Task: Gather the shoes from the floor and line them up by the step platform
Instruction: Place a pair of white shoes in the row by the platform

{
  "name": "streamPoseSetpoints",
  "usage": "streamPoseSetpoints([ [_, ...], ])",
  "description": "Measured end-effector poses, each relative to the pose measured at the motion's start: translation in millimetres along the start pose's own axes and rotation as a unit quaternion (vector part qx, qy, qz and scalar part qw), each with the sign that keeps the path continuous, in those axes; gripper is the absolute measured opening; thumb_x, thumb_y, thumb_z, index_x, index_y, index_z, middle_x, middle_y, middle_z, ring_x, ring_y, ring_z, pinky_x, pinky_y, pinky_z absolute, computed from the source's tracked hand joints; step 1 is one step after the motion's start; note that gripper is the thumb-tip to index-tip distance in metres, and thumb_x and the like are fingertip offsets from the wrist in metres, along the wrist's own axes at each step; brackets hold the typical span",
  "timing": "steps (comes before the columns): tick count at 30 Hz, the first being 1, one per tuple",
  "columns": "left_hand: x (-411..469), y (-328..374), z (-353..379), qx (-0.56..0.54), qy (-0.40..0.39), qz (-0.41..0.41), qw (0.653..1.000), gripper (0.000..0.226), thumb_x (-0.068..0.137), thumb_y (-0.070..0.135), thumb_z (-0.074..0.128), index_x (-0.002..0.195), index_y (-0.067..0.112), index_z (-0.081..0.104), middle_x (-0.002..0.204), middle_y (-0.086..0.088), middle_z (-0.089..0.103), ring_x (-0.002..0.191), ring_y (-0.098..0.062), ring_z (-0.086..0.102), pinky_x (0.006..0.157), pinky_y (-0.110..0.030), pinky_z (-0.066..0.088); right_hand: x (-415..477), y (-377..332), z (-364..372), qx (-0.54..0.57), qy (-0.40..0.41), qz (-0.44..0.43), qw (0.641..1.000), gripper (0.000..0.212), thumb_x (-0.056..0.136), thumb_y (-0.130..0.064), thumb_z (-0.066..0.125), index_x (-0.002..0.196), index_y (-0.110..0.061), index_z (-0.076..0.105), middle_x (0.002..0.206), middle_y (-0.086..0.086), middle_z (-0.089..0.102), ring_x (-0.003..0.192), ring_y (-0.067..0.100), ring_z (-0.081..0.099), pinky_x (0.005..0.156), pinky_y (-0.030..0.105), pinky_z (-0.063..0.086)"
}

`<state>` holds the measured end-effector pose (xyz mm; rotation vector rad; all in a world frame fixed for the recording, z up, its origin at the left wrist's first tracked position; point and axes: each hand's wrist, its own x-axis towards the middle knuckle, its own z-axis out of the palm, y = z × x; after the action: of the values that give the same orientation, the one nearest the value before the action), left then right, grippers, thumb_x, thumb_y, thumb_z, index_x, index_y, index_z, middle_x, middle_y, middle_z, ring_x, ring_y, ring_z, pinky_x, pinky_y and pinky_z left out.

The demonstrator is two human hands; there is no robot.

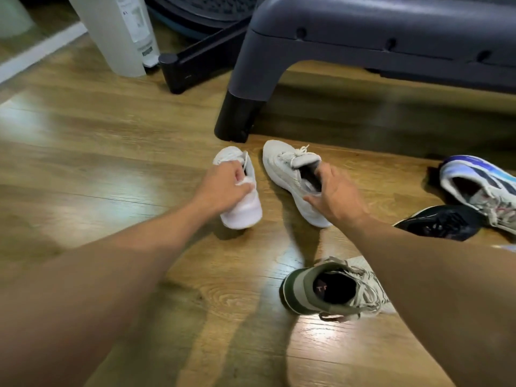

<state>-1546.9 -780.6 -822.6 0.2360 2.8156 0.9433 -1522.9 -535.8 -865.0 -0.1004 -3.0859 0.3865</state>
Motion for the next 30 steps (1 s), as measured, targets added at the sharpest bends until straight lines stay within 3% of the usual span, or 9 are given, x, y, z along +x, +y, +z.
streamPoseSetpoints([
  [2, 1, 1, 14, 0.083, -0.068, 0.03, 0.994, 0.019, 0.086, 0.03, 0.064, 0.083, 0.018, 0.05, 0.077, 0.004, 0.052, 0.074, -0.016, 0.05, 0.058, -0.026, 0.033, -5, 4, -1, -0.075, -0.06, -0.022, 0.995, 0.038, 0.079, -0.048, 0.067, 0.105, -0.027, 0.05, 0.096, 0.003, 0.058, 0.086, 0.02, 0.054, 0.069, 0.033, 0.044],
  [7, 0, 1, 42, 0.192, -0.201, 0.025, 0.96, 0.024, 0.091, 0.035, 0.059, 0.099, 0.013, 0.055, 0.093, -0.003, 0.055, 0.084, -0.022, 0.054, 0.069, -0.028, 0.041, -3, 4, -7, -0.198, -0.167, -0.073, 0.963, 0.037, 0.085, -0.022, 0.05, 0.121, -0.028, 0.048, 0.102, 0.005, 0.062, 0.09, 0.024, 0.054, 0.075, 0.037, 0.035],
  [11, 6, -2, 48, 0.246, -0.29, -0.01, 0.925, 0.042, 0.097, 0.034, 0.048, 0.131, 0.01, 0.046, 0.132, -0.01, 0.053, 0.118, -0.03, 0.052, 0.095, -0.037, 0.045, 6, -23, -8, -0.094, -0.212, -0.058, 0.971, 0.045, 0.087, -0.037, 0.056, 0.13, -0.03, 0.046, 0.113, 0.008, 0.061, 0.088, 0.026, 0.057, 0.068, 0.032, 0.039],
  [14, 12, 1, 32, 0.242, -0.313, -0.023, 0.918, 0.05, 0.098, 0.03, 0.045, 0.143, 0.009, 0.036, 0.148, -0.012, 0.04, 0.132, -0.031, 0.041, 0.102, -0.035, 0.035, 10, -49, -16, -0.049, -0.218, -0.059, 0.973, 0.051, 0.087, -0.044, 0.06, 0.133, -0.025, 0.047, 0.12, 0.009, 0.059, 0.103, 0.03, 0.059, 0.081, 0.036, 0.049],
  [17, 6, 18, 3, 0.16, -0.221, -0.047, 0.961, 0.04, 0.094, 0.021, 0.051, 0.132, 0.009, 0.052, 0.138, -0.017, 0.049, 0.123, -0.035, 0.047, 0.092, -0.033, 0.039, 4, -72, -37, -0.046, -0.212, -0.064, 0.974, 0.049, 0.088, -0.04, 0.06, 0.129, -0.015, 0.051, 0.118, 0.012, 0.059, 0.104, 0.033, 0.058, 0.076, 0.033, 0.044],
  [21, -32, 61, -41, 0.085, -0.146, -0.112, 0.979, 0.03, 0.091, 0.018, 0.055, 0.117, 0.005, 0.062, 0.123, -0.016, 0.06, 0.108, -0.034, 0.054, 0.071, -0.028, 0.034, -27, -104, -93, 0.013, -0.24, -0.073, 0.968, 0.016, 0.083, -0.02, 0.058, 0.095, -0.009, 0.059, 0.087, 0.009, 0.058, 0.085, 0.029, 0.057, 0.057, 0.025, 0.034],
  [24, -74, 95, -95, 0.052, -0.208, -0.177, 0.961, 0.026, 0.088, 0.02, 0.059, 0.108, 0.004, 0.062, 0.109, -0.02, 0.063, 0.087, -0.034, 0.058, 0.063, -0.031, 0.041, -46, -135, -164, 0.029, -0.302, -0.085, 0.949, 0.006, 0.079, -0.019, 0.06, 0.083, -0.017, 0.056, 0.083, 0.003, 0.055, 0.08, 0.024, 0.052, 0.051, 0.024, 0.031],
  [26, -102, 124, -150, 0.024, -0.266, -0.221, 0.938, 0.026, 0.086, 0.02, 0.062, 0.104, 0.001, 0.061, 0.1, -0.023, 0.061, 0.077, -0.038, 0.062, 0.054, -0.034, 0.049, -58, -162, -228, 0.021, -0.355, -0.099, 0.929, 0.018, 0.078, -0.022, 0.067, 0.095, -0.018, 0.063, 0.085, 0.001, 0.055, 0.082, 0.022, 0.052, 0.051, 0.023, 0.03],
  [30, -155, 199, -282, -0.039, -0.352, -0.292, 0.888, 0.032, 0.089, 0.022, 0.062, 0.114, 0.002, 0.056, 0.114, -0.023, 0.052, 0.091, -0.046, 0.061, 0.061, -0.049, 0.058, -80, -220, -379, 0.036, -0.418, -0.136, 0.898, 0.025, 0.081, -0.028, 0.069, 0.105, -0.024, 0.062, 0.087, -0.006, 0.052, 0.077, 0.012, 0.05, 0.052, 0.021, 0.03],
])
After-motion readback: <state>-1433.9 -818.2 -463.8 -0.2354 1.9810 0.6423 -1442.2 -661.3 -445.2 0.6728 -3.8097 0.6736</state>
